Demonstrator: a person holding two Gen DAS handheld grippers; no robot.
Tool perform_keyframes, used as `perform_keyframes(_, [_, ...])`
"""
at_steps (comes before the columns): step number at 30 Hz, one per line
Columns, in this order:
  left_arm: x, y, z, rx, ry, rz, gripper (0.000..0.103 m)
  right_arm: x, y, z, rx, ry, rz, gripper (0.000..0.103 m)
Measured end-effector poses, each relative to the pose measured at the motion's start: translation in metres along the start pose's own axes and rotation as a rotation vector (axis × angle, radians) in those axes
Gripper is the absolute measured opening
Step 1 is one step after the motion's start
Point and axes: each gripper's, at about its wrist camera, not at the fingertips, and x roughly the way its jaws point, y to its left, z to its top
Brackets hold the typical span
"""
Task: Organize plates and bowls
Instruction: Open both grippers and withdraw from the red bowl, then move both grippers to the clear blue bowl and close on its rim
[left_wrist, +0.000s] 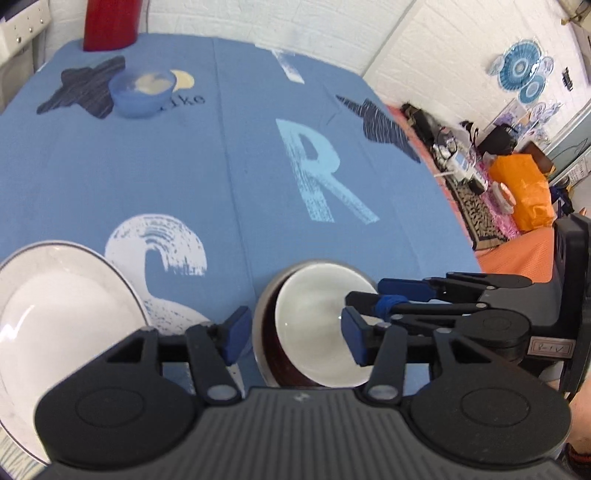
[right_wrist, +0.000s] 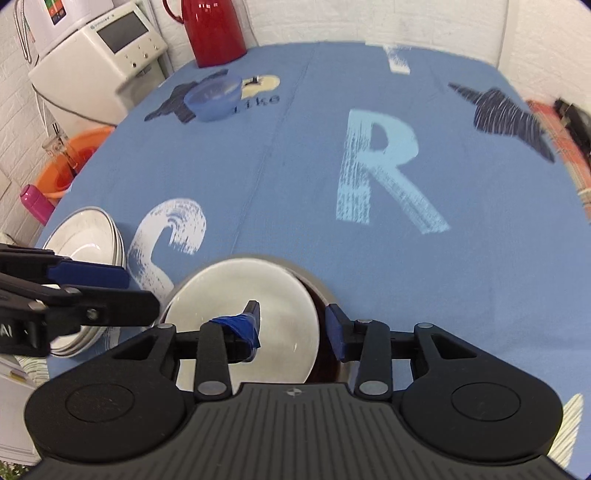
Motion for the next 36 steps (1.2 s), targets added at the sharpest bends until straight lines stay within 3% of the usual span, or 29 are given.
perform_keyframes(7, [-0.023, 0.046, 0.019, -0.069, -0.070, 0.062, 0.051, -0.011, -0.008, 0.016, 0.058, -0.044, 0.001, 0.024])
perform_keyframes(15, [-0.025, 0.133, 0.046, -0.207, -0.090, 0.174, 0.051, 0.029, 0.002, 0.055, 0.109, -0.004, 0.056, 0.025])
perform_keyframes(20, [-0.008, 0.173, 0.082, -0.281, -0.094, 0.180, 0.051, 0.071, 0.020, 0.101, 0.106, 0.002, 0.111, 0.026])
perform_keyframes(25, [0.018, 0.200, 0.141, -0.348, -0.141, 0.155, 0.051, 0.125, 0.033, 0.159, 0.143, -0.007, 0.158, 0.028])
perform_keyframes(28, [0.035, 0.213, 0.172, -0.376, -0.172, 0.181, 0.051, 0.153, 0.039, 0.193, 0.156, -0.030, 0.169, 0.028])
perform_keyframes(33, [0.072, 0.235, 0.205, -0.429, -0.135, 0.159, 0.051, 0.187, 0.041, 0.235, 0.152, -0.066, 0.174, 0.029])
perform_keyframes(36, [0.093, 0.239, 0.216, -0.424, -0.132, 0.193, 0.051, 0.206, 0.045, 0.246, 0.130, -0.057, 0.153, 0.030])
